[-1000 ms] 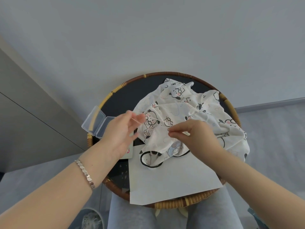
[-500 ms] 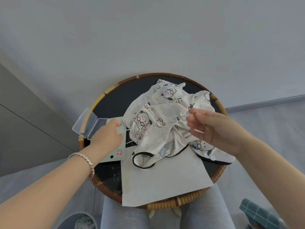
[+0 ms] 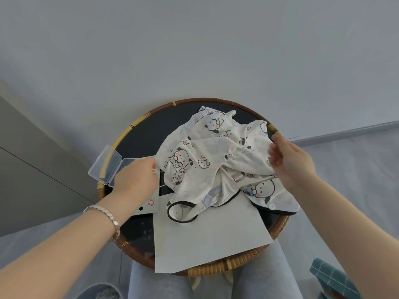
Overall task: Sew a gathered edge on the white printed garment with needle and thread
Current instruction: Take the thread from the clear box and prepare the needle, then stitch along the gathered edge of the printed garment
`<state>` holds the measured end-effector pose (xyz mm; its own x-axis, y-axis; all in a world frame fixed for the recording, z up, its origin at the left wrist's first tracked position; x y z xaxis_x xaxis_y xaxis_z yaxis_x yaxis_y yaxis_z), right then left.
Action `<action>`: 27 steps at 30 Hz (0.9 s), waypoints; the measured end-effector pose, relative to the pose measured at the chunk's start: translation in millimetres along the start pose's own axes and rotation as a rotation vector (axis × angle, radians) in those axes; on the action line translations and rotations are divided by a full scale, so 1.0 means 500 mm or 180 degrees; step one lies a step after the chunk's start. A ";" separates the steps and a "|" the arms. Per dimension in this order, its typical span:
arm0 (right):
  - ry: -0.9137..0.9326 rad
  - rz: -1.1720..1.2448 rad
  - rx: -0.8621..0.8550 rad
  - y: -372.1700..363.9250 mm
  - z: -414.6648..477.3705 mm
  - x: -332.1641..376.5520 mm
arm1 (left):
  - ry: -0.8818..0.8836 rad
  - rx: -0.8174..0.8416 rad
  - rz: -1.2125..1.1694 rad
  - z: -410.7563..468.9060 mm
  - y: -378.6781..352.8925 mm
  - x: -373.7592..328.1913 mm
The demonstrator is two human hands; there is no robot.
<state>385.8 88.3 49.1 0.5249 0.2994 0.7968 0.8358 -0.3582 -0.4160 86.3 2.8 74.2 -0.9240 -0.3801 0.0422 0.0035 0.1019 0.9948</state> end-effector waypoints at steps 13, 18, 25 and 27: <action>0.0930 -0.2456 0.0246 -0.040 0.013 0.034 | -0.1189 0.1213 -0.1692 -0.064 -0.032 -0.252; 0.0964 -0.3888 0.0848 -0.071 0.002 -0.043 | -0.0650 0.0636 -0.0241 -0.014 -0.109 -0.198; 0.0807 -0.4769 0.1438 -0.092 -0.012 -0.155 | -0.0458 0.0237 -0.0605 -0.013 -0.107 -0.160; 0.0838 -0.4702 0.1396 -0.085 -0.018 -0.166 | -0.0296 0.0127 -0.1143 -0.004 -0.087 -0.135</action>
<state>305.1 70.8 4.6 -0.7750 -0.0342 0.6310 0.5702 0.3927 0.7216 149.3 22.4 28.4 -0.8944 -0.3132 -0.3193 -0.3404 0.0136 0.9402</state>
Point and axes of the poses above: each hand's wrist, its own z-axis towards the middle knuckle, its own y-axis out of the back of the hand, x = y × z, the point moved 5 cm from there along z, towards the middle knuckle, and after that the axes turned 9 degrees about z, right-handed, at the moved point
